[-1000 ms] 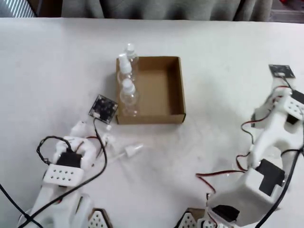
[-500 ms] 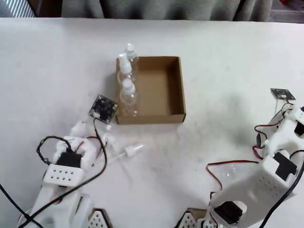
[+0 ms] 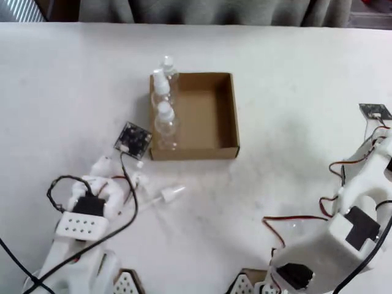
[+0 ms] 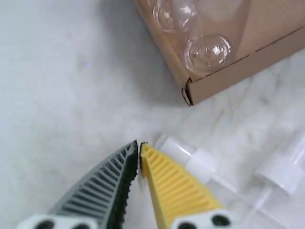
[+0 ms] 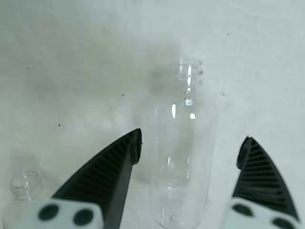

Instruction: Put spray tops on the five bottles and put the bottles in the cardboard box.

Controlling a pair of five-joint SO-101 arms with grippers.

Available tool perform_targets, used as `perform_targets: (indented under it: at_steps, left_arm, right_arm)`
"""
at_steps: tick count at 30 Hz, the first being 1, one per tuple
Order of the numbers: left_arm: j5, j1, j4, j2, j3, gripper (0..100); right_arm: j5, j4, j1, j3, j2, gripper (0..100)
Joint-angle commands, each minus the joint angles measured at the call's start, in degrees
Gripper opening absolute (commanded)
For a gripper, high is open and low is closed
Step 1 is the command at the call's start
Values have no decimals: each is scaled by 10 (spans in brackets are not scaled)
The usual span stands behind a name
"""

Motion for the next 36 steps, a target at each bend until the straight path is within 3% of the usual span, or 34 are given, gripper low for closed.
perform_targets:
  at_steps: [1, 16, 26, 36]
  left_arm:
    - [-5, 0, -3, 1, -4, 21]
    - [-5, 0, -3, 1, -4, 21]
    - [-5, 0, -3, 1, -4, 21]
    - [-1, 0, 29, 1, -33, 21]
  right_arm:
    - [27, 6, 15, -3, -32, 259]
    - [13, -102, -2, 71, -31, 253]
    - [13, -101, -13, 75, -31, 42]
    - [13, -98, -5, 74, -31, 15]
